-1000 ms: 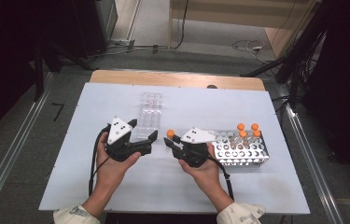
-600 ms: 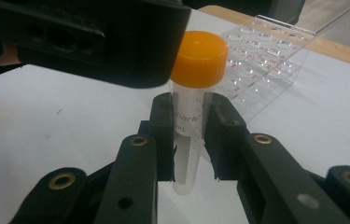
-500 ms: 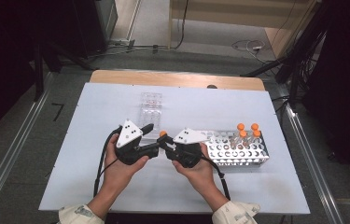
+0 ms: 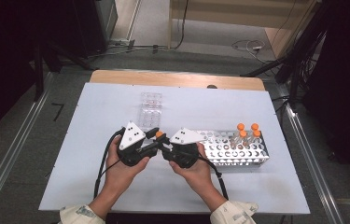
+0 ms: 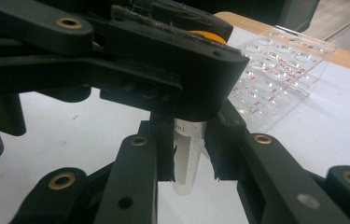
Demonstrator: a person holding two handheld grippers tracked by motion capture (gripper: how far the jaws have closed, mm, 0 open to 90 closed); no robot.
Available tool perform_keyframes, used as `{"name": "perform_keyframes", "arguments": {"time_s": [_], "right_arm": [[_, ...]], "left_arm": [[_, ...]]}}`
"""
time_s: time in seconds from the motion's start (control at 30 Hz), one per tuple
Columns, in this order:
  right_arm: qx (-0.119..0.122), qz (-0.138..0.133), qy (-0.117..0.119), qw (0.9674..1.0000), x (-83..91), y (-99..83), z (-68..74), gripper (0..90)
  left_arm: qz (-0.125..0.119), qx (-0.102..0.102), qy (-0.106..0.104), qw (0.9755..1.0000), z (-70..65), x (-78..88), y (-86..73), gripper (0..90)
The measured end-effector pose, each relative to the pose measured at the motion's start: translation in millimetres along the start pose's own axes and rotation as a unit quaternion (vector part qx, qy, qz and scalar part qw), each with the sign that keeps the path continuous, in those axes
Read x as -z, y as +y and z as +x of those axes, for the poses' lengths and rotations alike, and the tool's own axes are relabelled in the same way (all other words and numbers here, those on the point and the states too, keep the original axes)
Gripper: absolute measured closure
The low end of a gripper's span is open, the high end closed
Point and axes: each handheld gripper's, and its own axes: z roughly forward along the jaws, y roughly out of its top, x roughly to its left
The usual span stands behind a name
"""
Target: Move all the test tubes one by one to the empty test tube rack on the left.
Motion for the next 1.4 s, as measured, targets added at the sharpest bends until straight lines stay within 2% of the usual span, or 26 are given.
{"name": "perform_keyframes", "arguments": {"time_s": [0.1,0.37,0.5,0.67,0.8,0.97,1.2,1.4], "right_arm": [[0.000,0.000,0.001,1.0000,0.1,0.5,0.0,71.8],[-0.001,0.001,0.001,1.0000,0.1,0.7,0.0,70.4],[-0.010,-0.001,0.010,0.9999,1.6,1.2,-0.6,54.9],[-0.015,-0.008,0.003,0.9999,6.1,-0.7,-2.4,29.7],[-0.017,-0.010,-0.012,0.9997,14.9,-4.1,-5.0,19.6],[-0.014,-0.015,-0.014,0.9997,35.0,-9.6,-6.4,17.9],[-0.015,-0.023,-0.026,0.9993,62.5,-19.5,-14.2,18.0],[-0.015,-0.021,-0.035,0.9991,75.3,-29.5,-18.2,17.9]], "left_arm": [[-0.001,-0.001,-0.001,1.0000,-0.2,0.4,0.1,69.7],[-0.001,-0.001,0.000,1.0000,1.1,0.8,0.3,71.1],[-0.003,0.003,0.005,1.0000,4.8,0.2,0.9,71.2],[-0.007,0.012,0.015,0.9998,14.2,0.6,3.4,71.2],[-0.006,0.020,0.023,0.9995,24.1,0.8,8.8,71.2],[-0.013,0.043,0.035,0.9984,41.2,3.3,18.5,71.2],[-0.023,0.063,0.054,0.9963,63.0,7.8,29.1,71.2],[-0.023,0.048,0.088,0.9947,73.6,3.5,36.4,71.2]]}}
